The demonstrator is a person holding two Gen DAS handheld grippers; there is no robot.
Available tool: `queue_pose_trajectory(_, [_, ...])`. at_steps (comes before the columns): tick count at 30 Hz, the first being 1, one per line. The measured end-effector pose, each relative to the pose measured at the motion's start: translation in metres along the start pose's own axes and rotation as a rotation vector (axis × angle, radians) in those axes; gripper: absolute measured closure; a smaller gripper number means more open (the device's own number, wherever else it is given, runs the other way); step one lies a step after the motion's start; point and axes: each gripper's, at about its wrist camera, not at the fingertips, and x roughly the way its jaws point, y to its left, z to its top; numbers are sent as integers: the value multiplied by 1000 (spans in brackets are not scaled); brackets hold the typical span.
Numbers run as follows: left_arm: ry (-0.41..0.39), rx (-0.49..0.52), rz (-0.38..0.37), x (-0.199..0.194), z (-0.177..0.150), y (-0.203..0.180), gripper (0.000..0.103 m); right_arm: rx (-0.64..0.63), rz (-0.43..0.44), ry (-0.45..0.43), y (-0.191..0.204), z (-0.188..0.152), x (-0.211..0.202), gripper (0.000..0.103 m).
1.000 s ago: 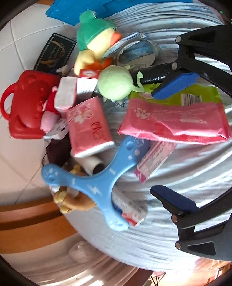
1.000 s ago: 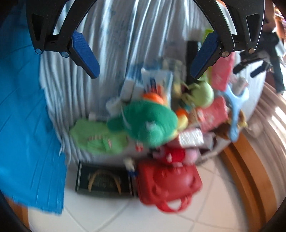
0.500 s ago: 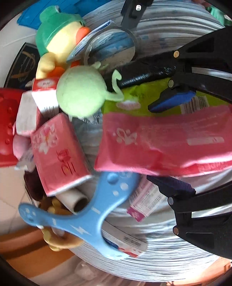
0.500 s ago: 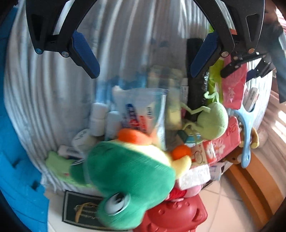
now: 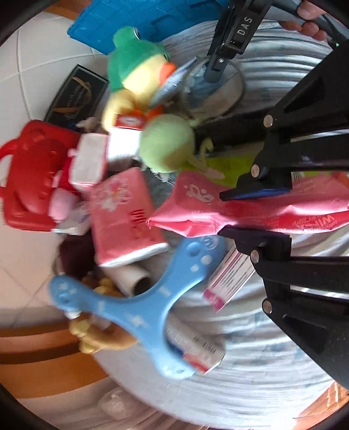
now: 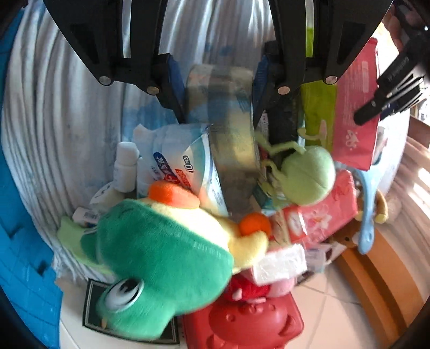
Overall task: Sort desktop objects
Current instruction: 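Grasp the pink tissue pack with the left gripper while the right grasps the tape roll, then carry the tissue pack and tape roll into the crate and release both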
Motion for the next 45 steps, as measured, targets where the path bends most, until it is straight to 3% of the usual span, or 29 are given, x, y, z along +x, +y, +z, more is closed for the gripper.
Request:
queue_pose_trajectory(9, [-158, 17, 78, -48, 34, 3, 89, -15, 36, -108, -7, 6, -60, 60])
queue_pose_trajectory(20, [-323, 66, 14, -111, 61, -46, 89, -4, 59, -360, -19, 25, -165, 60])
queue_pose_trajectory(29, [-484, 194, -130, -168, 87, -127, 89, 74, -25, -617, -70, 20, -285, 60])
queue_pose_trajectory(37, [-606, 334, -324, -222, 99, -243, 89, 209, -177, -803, -153, -9, -387, 60])
queue_pose_trajectory(45, [-660, 444, -515, -271, 89, -364, 89, 317, -367, -863, -248, -40, -447, 60])
